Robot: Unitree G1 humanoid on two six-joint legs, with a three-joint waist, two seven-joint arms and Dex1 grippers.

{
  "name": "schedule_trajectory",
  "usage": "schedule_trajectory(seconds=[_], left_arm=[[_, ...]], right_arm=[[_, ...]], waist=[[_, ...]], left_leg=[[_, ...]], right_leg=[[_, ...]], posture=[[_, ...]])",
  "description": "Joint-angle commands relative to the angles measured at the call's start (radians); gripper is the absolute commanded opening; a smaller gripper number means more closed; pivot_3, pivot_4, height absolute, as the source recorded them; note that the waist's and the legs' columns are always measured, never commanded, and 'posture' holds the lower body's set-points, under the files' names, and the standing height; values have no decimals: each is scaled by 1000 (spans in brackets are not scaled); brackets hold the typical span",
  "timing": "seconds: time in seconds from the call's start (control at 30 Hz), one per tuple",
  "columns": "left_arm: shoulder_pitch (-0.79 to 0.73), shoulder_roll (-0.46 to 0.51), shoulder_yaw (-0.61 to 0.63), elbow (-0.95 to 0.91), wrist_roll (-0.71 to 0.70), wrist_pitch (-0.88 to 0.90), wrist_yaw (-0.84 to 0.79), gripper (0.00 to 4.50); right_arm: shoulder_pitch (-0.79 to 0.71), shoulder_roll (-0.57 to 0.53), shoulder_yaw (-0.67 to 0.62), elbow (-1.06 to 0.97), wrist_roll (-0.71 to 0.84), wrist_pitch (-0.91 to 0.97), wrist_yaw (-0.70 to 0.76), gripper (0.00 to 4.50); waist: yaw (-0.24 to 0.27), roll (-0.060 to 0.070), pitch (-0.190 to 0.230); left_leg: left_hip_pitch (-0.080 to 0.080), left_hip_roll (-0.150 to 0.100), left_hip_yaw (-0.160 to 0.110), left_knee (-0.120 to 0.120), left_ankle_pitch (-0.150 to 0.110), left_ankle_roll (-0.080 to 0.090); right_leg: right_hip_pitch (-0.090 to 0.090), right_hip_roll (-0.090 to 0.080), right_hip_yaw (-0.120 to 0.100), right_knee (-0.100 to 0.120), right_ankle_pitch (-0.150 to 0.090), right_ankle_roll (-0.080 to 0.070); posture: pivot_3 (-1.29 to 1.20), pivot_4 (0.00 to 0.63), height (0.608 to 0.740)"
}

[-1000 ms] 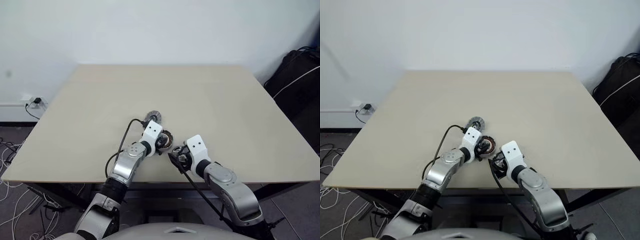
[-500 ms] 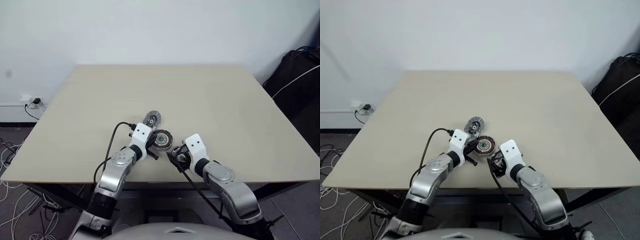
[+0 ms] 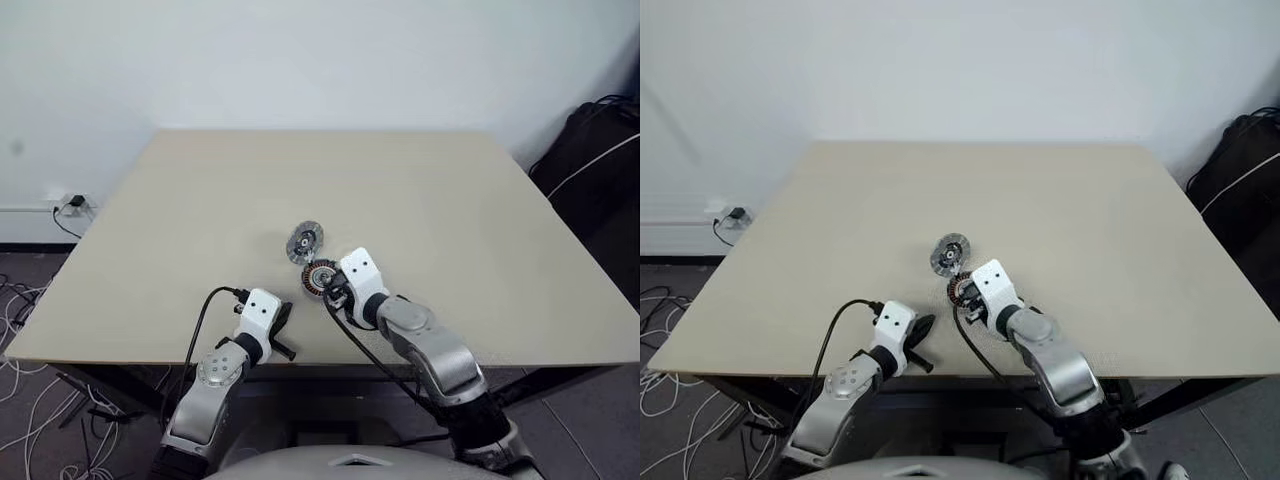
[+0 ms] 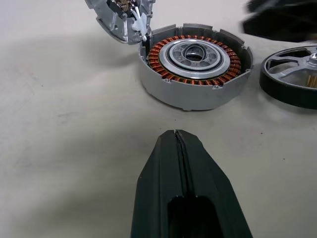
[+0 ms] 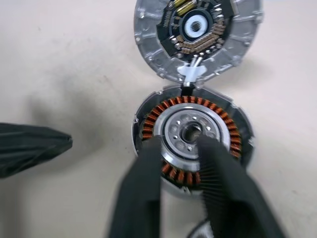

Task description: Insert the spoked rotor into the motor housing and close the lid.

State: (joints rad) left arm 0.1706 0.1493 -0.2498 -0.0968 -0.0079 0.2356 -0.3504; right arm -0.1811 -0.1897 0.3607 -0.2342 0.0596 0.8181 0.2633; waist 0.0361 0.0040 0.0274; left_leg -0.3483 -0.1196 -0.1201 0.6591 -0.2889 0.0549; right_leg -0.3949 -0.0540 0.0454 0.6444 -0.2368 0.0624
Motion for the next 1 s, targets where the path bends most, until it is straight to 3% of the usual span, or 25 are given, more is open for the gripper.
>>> schedule_trajectory(seconds=[0.03, 0.43, 1.0], left_arm=[[7, 9, -18, -60, -23, 0, -34, 0], [-52, 6, -3, 15, 38, 21, 45, 0], [-58, -11, -4, 24, 29, -3, 39, 0]], right_arm=[[-62, 25, 8, 65, -26, -19, -8, 28], [-163, 122, -7, 275, -67, -81, -42, 28], [-189, 113, -54, 355, -87, -124, -30, 28]], waist=[[-1, 0, 0], [-12, 2, -1], [-22, 2, -1]], left_leg=[[0, 0, 0, 0, 0, 0], [0, 0, 0, -2, 1, -2], [0, 0, 0, -3, 3, -4]], right_leg=[[0, 0, 0, 0, 0, 0], [-1, 1, 0, 1, 1, -2], [-2, 1, 1, 1, 1, -3]], posture=[[0, 0, 740], [0, 0, 740], [0, 0, 740]])
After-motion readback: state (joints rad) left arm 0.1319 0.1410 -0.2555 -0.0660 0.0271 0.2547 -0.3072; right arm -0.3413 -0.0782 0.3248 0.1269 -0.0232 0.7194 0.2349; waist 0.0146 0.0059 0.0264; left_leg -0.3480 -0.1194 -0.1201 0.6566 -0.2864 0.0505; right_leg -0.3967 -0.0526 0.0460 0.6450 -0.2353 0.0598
